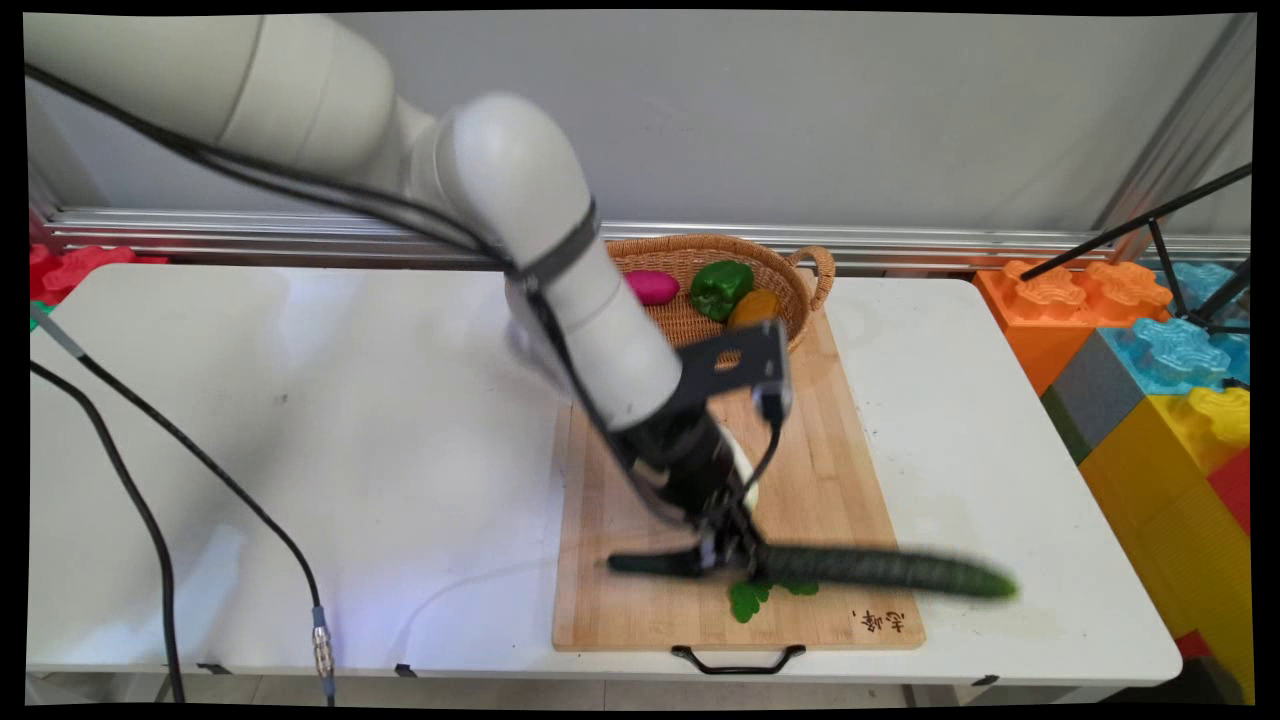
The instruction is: Place the picked object in the vegetable basket
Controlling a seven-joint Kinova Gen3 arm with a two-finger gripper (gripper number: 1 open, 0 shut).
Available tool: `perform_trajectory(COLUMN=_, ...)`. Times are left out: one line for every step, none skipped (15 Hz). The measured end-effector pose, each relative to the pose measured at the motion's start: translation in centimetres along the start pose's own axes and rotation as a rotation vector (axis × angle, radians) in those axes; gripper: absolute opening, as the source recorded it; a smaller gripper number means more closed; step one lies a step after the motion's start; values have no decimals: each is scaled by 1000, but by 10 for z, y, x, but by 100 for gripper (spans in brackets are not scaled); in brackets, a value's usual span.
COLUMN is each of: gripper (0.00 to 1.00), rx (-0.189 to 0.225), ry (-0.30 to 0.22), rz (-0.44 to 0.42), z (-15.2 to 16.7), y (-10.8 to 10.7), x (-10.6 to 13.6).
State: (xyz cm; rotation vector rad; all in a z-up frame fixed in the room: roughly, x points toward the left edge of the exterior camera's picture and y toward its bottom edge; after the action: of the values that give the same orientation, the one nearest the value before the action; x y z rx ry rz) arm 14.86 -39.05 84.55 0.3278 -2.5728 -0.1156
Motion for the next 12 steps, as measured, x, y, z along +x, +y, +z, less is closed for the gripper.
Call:
perform_trajectory(gripper=0, rx=37, ry=24, rz=9, z=-10, y=-11, x=7)
perform_trajectory(gripper=0, rx=75, ry=43, rz=16, z=-19, y=-22, x=12)
perform_trajectory(gripper=0, rx=102, ry=53, rz=19, z=-25, y=-30, x=15)
perform_trajectory(gripper=0, rx=154, ry=68, rz=22, z=-35, y=-45, x=18)
perform_trajectory(gripper=0, rx=185, ry=76, rz=22, z=-42, y=-53, x=19)
perform_trajectory(gripper=0, rx=225, ry=82, rz=19, z=-49, y=-64, x=20)
perform_trajectory(gripper=0, rx=282, ry=88, rz=12, z=-59, y=-80, x=19)
perform_trajectory(gripper=0, rx=341, ry=89, rz=1, z=-69, y=-97, x=15)
perform_trajectory(gripper=0, rx=379, ry=88, rz=-5, z=-75, y=-108, x=13)
perform_trajectory(gripper=0, rx=411, ry=86, rz=-9, z=-80, y=-120, x=10)
perform_trajectory(gripper=0, rx=446, ry=82, rz=-9, z=-83, y=-133, x=6)
perform_trajectory(gripper=0, rx=471, ry=80, rz=-10, z=-85, y=-143, x=1)
